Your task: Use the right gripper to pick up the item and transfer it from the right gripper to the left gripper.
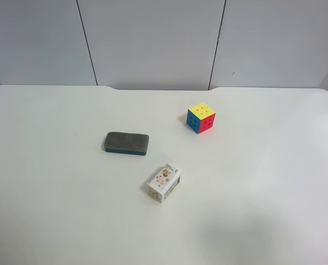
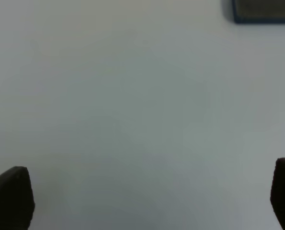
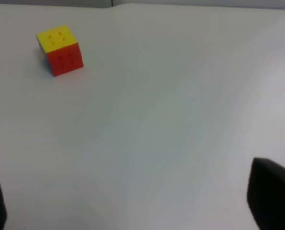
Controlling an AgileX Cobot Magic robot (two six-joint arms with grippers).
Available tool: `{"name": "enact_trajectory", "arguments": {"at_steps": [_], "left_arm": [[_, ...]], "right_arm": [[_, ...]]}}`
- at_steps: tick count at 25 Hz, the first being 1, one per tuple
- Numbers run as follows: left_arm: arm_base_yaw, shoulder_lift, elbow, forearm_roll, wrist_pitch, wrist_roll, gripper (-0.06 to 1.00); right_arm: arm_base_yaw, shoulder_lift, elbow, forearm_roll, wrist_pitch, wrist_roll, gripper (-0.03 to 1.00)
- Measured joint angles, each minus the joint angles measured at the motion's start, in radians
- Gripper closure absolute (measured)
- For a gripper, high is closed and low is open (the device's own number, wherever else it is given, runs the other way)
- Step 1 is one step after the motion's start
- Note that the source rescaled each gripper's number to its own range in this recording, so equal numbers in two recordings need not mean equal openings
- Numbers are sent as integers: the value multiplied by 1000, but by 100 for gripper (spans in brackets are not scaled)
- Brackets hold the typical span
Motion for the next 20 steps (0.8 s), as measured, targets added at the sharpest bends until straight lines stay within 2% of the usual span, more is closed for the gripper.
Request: {"name": "enact_trajectory", "arguments": {"at_steps": [5,12,15,20], "left_arm": [[0,-154,3,11,-1,-45,-5],[0,-225,21,173,13,-209,-5],[0,-229,47,178,-28,-216,-5],[0,-229,55,134,-48,-160,-5]], "right_arm": [[0,0,0,0,0,0,-3],[0,0,0,0,0,0,-3],[0,0,0,0,0,0,-3],[0,0,0,0,0,0,-3]]}}
